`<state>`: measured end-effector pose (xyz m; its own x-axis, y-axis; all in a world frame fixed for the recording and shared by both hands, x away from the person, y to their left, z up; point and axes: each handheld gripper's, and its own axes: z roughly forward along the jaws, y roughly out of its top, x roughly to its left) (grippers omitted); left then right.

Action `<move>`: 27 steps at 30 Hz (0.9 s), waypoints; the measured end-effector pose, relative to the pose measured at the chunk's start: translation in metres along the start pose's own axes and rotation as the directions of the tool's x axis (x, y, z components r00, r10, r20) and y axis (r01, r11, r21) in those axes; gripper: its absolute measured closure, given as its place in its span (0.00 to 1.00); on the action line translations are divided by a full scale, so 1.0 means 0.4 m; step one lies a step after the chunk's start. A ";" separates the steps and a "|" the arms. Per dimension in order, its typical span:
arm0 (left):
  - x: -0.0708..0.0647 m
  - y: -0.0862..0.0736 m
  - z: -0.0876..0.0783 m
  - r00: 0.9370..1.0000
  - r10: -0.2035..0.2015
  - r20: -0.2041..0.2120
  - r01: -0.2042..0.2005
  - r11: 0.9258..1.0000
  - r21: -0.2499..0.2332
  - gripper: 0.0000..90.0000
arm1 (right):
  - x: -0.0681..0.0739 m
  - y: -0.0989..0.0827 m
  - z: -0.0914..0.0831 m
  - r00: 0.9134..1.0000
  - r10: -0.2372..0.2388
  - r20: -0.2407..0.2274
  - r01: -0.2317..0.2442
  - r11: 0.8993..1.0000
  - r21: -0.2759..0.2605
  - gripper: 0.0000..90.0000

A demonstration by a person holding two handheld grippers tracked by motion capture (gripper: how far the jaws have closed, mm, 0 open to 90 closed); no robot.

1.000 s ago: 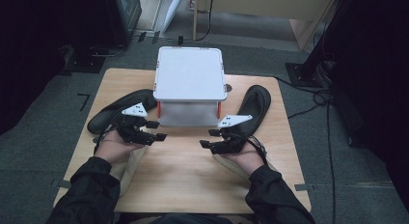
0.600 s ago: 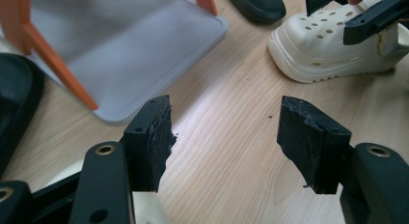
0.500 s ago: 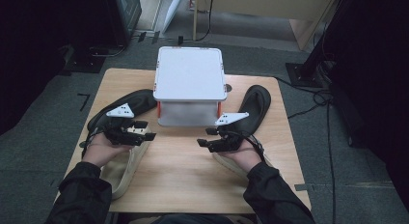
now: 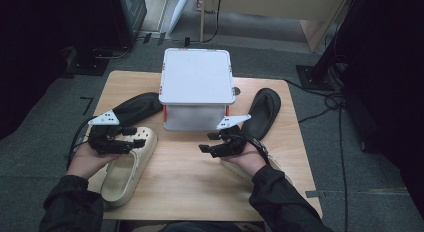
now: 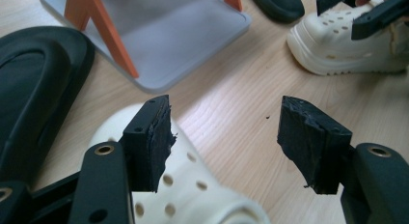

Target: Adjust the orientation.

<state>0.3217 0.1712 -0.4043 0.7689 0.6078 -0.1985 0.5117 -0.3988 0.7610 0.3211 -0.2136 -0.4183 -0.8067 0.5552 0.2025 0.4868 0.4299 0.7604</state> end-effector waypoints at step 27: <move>0.055 -0.126 -0.017 0.999 0.024 0.039 -0.025 0.999 0.039 0.43 | 0.004 0.001 0.010 1.000 -0.007 -0.004 0.007 1.000 0.010 0.46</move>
<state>0.3101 0.2094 -0.4427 0.7953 0.5706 -0.2047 0.5066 -0.4403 0.7412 0.3213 -0.2099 -0.4203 -0.8112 0.5496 0.1996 0.4845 0.4406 0.7557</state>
